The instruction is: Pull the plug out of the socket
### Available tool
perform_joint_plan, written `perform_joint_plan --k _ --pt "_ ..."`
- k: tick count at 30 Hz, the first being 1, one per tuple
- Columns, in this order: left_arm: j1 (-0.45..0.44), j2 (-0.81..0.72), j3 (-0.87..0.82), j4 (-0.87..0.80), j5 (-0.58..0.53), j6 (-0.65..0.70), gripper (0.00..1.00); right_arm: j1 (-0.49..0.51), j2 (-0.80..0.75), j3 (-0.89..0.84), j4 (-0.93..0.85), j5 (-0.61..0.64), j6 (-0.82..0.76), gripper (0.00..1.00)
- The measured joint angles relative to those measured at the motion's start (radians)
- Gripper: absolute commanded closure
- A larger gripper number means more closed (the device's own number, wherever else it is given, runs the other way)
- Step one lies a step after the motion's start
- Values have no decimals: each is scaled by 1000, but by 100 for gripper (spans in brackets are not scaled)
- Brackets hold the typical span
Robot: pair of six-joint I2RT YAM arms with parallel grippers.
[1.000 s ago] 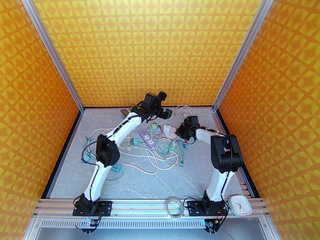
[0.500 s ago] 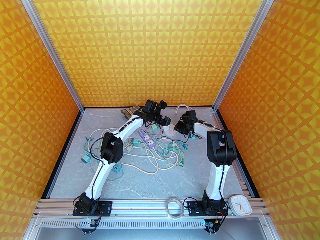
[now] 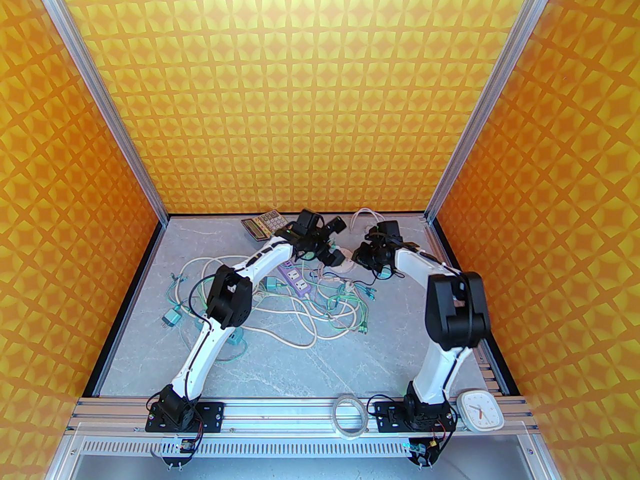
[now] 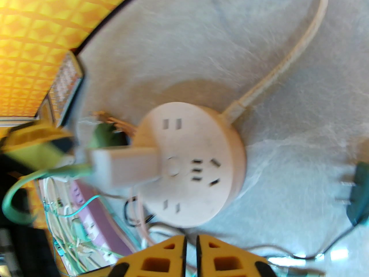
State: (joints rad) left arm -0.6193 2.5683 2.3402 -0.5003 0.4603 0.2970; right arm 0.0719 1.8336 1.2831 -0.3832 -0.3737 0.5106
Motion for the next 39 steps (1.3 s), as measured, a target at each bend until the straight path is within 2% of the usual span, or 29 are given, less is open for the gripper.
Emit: perform_joint_plan --k 2,4,6,8,12,17,21,26,33,39 --pt "-2 15 22 -4 0 22 9 0 -21 -8 -4 2 -3 84" --pt "-2 22 31 -7 -1 39 19 0 -34 -13 -14 8 -11 84" --pt "-1 23 31 -12 -1 53 22 0 -37 -14 -21 11 -17 84" --pt "-2 23 31 -14 -1 55 29 0 -37 -14 -24 11 -19 84" --pt "-7 8 0 -9 -1 63 28 0 -37 -15 -26 11 -19 84" --pt "-21 -69 -122 -4 -2 63 30 0 -37 -16 -25 11 -18 84" --pt "-58 -92 -183 -13 -19 71 28 0 -37 -22 -26 11 -18 83" --pt "-85 -83 -171 -31 -58 80 32 0 -37 -26 -30 11 -19 82" --pt "-87 -66 -148 -33 -77 79 32 0 -37 -28 -44 12 -18 83" --pt "-88 -14 -65 -34 -84 86 42 -3 -43 -62 -48 31 -18 82"
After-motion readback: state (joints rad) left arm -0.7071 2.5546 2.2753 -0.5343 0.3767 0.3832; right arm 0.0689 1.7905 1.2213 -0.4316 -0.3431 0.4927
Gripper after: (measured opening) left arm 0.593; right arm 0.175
